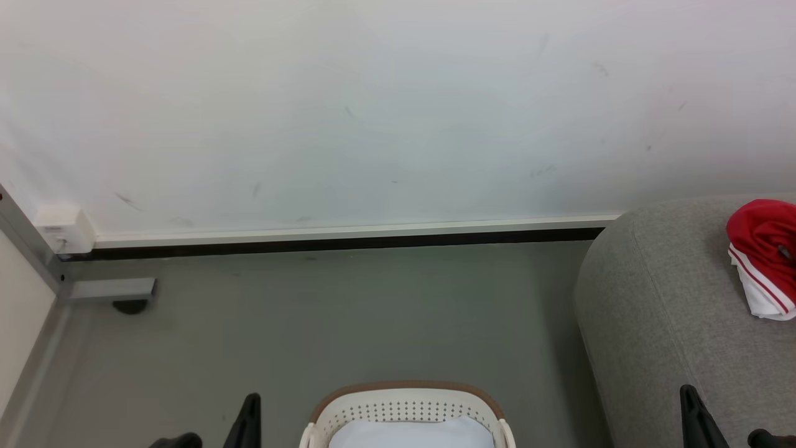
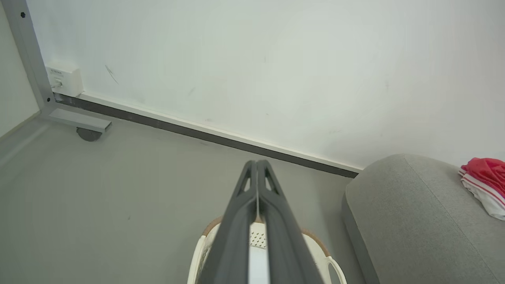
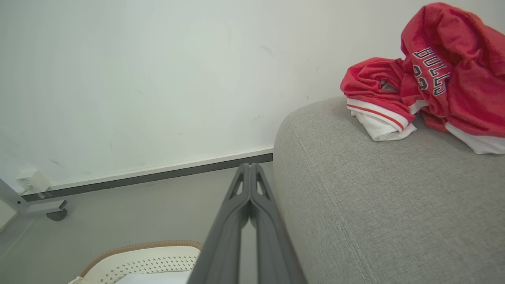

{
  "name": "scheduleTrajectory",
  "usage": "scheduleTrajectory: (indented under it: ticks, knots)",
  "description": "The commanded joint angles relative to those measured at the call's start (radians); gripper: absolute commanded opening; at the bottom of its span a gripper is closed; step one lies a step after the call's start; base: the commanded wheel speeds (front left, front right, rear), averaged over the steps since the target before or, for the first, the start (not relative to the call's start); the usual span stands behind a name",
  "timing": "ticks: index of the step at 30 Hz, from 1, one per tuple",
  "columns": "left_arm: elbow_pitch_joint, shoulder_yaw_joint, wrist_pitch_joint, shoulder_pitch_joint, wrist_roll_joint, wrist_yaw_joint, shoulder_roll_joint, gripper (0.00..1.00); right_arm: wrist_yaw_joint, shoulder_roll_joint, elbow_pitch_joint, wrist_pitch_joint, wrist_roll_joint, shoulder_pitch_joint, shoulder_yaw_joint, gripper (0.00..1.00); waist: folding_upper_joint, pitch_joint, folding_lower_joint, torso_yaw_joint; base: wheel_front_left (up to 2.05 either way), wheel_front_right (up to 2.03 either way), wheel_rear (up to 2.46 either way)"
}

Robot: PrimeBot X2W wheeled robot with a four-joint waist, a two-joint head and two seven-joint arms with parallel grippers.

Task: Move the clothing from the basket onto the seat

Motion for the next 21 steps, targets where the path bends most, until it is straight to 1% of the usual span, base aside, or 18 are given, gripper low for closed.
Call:
scheduleTrajectory:
  ticks: [1,21]
  knots:
    - [-0.015,0.015,0.013,-0.025,-0.057,-0.005,0.000,0.00,0.000,-0.007,-0.021,0.010,0.062,-0.027,-0.006,0.00,0.0000,0.000,0.0000,0.001,0.00,0.00,0.00]
    - [-0.037,0.078,0.099,-0.055,-0.367,-0.021,-0.004,0.00,-0.001,-0.011,-0.047,0.090,0.405,-0.052,-0.011,0.00,0.0000,0.004,0.0000,0.004,0.00,0.00,0.00]
